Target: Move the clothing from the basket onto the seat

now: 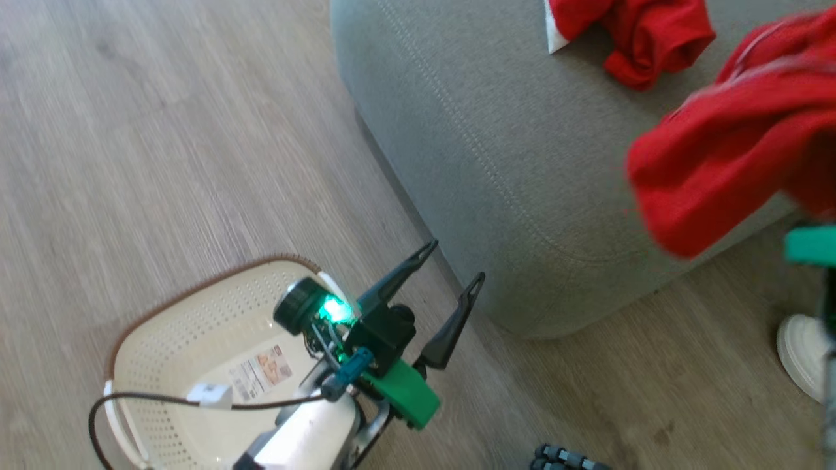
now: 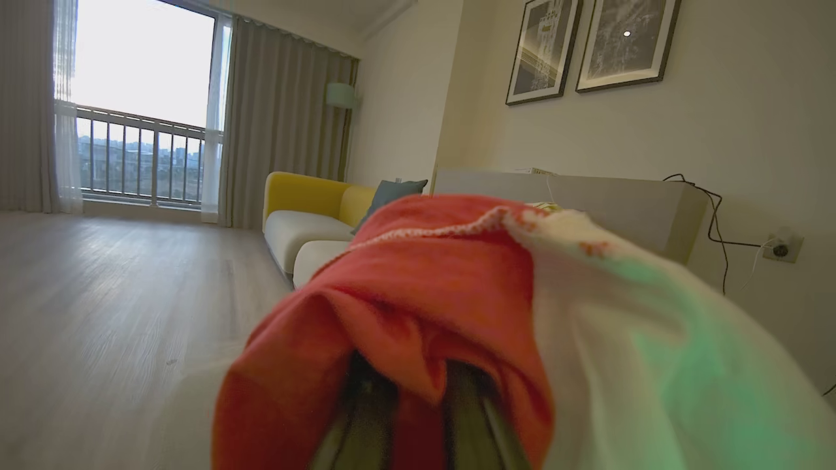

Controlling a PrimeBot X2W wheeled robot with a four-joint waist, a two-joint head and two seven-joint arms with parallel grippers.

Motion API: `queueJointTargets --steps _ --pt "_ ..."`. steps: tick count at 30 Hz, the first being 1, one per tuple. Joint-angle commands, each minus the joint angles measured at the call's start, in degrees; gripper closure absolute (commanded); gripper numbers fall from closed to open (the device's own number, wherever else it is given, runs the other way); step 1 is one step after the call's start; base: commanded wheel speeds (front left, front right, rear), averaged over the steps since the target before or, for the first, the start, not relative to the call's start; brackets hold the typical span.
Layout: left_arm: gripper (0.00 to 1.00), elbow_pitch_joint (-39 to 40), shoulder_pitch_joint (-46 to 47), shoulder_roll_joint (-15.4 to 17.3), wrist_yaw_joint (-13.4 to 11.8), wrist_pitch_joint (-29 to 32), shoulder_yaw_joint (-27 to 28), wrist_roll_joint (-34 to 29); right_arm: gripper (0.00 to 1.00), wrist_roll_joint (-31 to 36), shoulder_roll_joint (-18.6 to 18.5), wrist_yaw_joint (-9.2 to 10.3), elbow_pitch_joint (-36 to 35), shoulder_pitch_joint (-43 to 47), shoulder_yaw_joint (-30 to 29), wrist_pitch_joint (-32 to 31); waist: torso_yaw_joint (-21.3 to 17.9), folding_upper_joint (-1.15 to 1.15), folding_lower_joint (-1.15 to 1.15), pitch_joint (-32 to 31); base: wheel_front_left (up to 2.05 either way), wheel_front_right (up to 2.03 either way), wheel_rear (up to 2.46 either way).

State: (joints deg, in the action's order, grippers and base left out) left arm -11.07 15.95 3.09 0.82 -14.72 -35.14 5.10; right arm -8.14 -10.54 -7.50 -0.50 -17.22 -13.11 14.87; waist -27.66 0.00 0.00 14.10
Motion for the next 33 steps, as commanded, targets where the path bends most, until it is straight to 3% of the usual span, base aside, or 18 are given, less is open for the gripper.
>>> queueJointTargets --steps 1,11,19,28,33 --pt "0.0 1.9 2.7 -0.2 -0.1 -0.3 1.5 -0.6 1.0 -1.1 -2.0 0.01 -2.4 -3.7 -0.3 0.1 0.9 0.0 0.0 1.8 0.0 0.0 0.0" --pt "0.0 0.4 6.7 0.1 1.3 -0.3 0.9 -4.2 1.0 -3.9 -10.2 0.01 2.8 -18.5 -4.2 0.1 3.0 0.0 0.0 10.0 0.0 0.0 0.0" --pt "0.0 0.3 10.6 1.1 2.0 -0.3 -2.0 -6.7 1.0 -7.1 -17.6 0.01 13.3 -31.7 -8.5 0.1 6.6 0.0 0.0 17.4 0.0 0.0 0.0" --pt "0.0 1.1 13.7 1.2 1.2 -0.3 -4.1 -6.6 1.0 -5.4 -25.0 0.01 25.6 -41.8 -10.2 0.1 10.9 0.0 0.0 23.3 0.0 0.0 0.0" --pt "0.0 1.3 15.6 1.4 0.4 -0.3 -4.7 -6.4 1.0 -0.7 -26.1 0.01 32.8 -44.4 -10.0 0.1 13.1 0.0 0.0 26.2 0.0 0.0 0.0"
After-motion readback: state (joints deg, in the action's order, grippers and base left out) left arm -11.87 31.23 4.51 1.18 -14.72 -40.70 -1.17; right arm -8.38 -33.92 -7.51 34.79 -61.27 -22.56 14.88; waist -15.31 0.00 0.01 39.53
